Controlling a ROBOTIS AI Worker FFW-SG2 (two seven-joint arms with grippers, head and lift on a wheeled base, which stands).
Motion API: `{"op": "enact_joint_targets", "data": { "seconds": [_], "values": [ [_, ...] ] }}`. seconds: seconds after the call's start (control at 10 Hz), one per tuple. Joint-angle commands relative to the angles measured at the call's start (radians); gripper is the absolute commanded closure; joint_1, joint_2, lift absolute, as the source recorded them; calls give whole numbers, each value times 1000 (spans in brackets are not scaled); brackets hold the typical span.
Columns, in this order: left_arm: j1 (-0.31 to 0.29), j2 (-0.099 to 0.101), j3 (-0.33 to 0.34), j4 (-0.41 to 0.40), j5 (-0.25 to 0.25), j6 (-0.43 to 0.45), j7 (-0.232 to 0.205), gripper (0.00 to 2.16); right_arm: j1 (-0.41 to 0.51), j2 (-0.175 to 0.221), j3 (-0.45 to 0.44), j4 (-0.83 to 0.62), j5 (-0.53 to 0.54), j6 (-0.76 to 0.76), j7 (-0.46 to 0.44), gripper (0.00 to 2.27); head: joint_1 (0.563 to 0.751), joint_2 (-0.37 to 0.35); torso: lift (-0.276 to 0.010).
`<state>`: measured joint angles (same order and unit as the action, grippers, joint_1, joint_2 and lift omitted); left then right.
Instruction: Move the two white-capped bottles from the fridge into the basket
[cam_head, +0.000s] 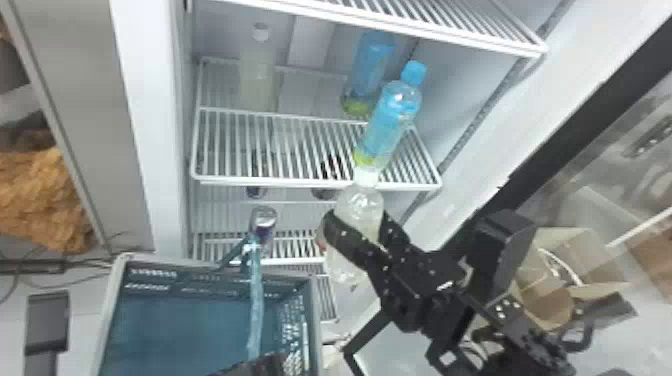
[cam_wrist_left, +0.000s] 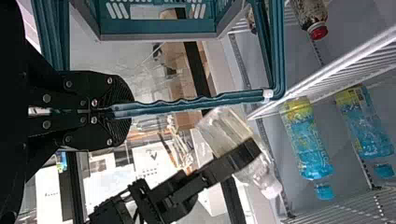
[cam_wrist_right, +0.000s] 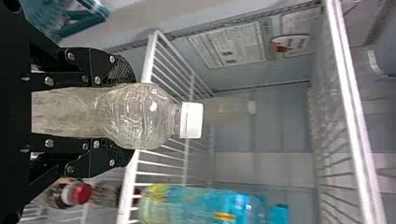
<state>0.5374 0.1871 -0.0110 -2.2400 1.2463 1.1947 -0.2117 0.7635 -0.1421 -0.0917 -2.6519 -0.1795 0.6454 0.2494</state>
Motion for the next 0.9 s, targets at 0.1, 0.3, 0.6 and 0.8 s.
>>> {"op": "enact_joint_targets", "data": {
  "seconds": [0.1, 0.3, 0.6, 0.8],
  "values": [
    [0, 0, -1, 0, -2, 1, 0, 1194, -17, 1, -10, 0, -50, 162, 41, 909, 695, -350, 0],
    [0, 0, -1, -2, -2, 1, 0, 1194, -32, -1, -8, 20, -94, 277, 50, 909, 695, -350, 0],
    [0, 0, -3, 0, -2, 1, 0, 1194, -79, -7, -10, 69, -146, 395, 61, 909, 695, -350, 0],
    [0, 0, -3, 0, -2, 1, 0, 1193, -145, -16, 6, 167, -203, 422, 93, 909, 695, -350, 0]
  ]
}}
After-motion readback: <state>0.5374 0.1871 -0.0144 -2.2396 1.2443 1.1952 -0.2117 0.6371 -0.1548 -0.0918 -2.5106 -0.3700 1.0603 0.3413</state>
